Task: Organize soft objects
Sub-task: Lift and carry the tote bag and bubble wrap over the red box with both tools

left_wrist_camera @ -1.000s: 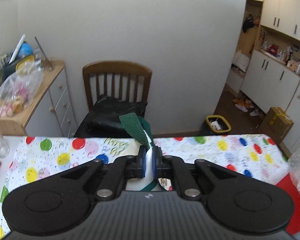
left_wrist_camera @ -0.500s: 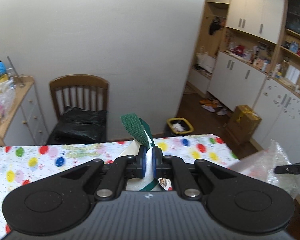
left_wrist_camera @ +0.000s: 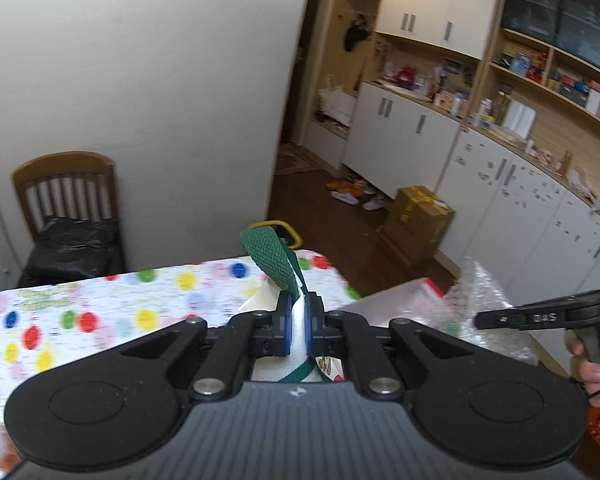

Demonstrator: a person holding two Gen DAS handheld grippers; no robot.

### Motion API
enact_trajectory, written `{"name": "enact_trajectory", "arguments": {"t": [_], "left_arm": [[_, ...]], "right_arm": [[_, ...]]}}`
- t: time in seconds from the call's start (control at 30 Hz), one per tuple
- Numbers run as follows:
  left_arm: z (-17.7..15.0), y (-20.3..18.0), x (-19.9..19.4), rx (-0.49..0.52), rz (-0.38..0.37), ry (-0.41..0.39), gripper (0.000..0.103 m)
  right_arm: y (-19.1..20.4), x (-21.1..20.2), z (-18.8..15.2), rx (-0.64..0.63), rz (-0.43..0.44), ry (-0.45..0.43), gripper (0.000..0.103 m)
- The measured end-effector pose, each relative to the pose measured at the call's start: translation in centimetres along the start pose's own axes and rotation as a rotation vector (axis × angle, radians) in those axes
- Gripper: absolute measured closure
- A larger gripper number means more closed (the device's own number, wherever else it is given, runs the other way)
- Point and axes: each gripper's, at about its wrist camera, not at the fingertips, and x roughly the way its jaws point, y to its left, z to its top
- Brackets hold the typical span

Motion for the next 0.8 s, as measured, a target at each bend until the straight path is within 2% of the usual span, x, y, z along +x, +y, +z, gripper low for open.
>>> {"name": "enact_trajectory", "arguments": {"t": [0.27, 0.5, 0.6, 0.67, 0.8], "left_arm": [[-0.5, -7.3, 5.9, 0.036, -0.081, 0.071, 0.097], [-0.7, -11.8, 11.0, 0.062, -0.152, 0.107, 0.097], [-0.9, -13.4, 13.0, 0.087, -0.151, 0.119, 0.097], [-1.1, -14.0, 14.1, 0.110, -0.117, 0.112, 0.097], [-1.1, -14.4, 16.3, 0.098, -0.099, 0.108, 0.097]], "right_arm": [[-5.5, 0.8, 0.1, -0.011, -0.003, 0.038, 0.095], [-8.7, 2.4, 0.4, -0.028, 0.010, 0.077, 0.095], [-9.6, 3.4, 0.4, -0.033, 0.004, 0.094, 0.095], [-9.9, 4.3, 0.6, -0.041, 0.003, 0.098, 0.095], [-10.0, 6.4, 1.3, -0.064, 0.006, 0.116, 0.095]]}}
